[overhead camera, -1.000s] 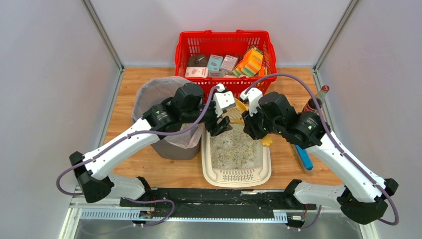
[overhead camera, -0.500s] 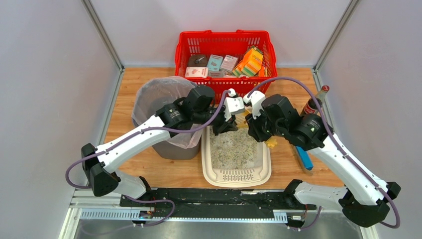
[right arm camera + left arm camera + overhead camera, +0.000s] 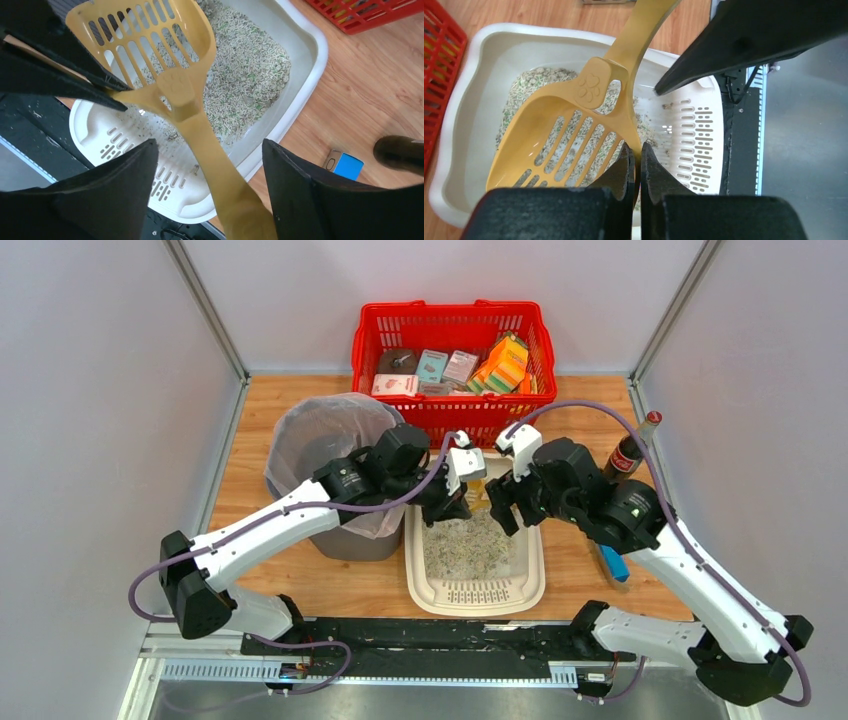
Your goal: Clean the litter box
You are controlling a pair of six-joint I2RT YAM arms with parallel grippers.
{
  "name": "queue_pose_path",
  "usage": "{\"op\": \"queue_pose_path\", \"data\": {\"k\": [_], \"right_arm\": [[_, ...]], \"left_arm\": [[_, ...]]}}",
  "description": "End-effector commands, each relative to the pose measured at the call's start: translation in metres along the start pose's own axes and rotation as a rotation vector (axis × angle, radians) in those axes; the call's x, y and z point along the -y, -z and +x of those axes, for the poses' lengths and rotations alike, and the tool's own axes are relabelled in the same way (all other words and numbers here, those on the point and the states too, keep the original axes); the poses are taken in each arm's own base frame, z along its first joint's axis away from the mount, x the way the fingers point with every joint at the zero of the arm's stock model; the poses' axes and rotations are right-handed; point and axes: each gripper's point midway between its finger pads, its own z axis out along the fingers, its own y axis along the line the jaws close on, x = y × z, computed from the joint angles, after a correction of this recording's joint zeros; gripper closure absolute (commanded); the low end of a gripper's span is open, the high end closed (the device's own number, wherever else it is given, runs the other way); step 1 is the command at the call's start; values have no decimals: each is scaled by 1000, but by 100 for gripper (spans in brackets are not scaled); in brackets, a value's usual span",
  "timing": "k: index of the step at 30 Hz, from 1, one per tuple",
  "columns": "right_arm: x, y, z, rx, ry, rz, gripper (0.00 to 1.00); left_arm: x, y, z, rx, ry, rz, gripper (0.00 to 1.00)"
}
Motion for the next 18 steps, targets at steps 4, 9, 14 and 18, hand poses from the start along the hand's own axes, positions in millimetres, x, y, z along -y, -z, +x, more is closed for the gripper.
{"op": "queue_pose_path", "data": {"k": [4,9,14,18], "right_arm": [[12,33,-25,207,-71,49,9],[27,67,-25,318,-95,105,1],[27,85,-26,377,-98,86,0],[15,88,-32,418,-85,12,0]], "left_arm": [[-1,13,-14,55,53,-9,100],[2,23,-23,106,78,61,100],[23,34,-30,136,53,186,100],[30,42,-32,152,52,242,100]]}}
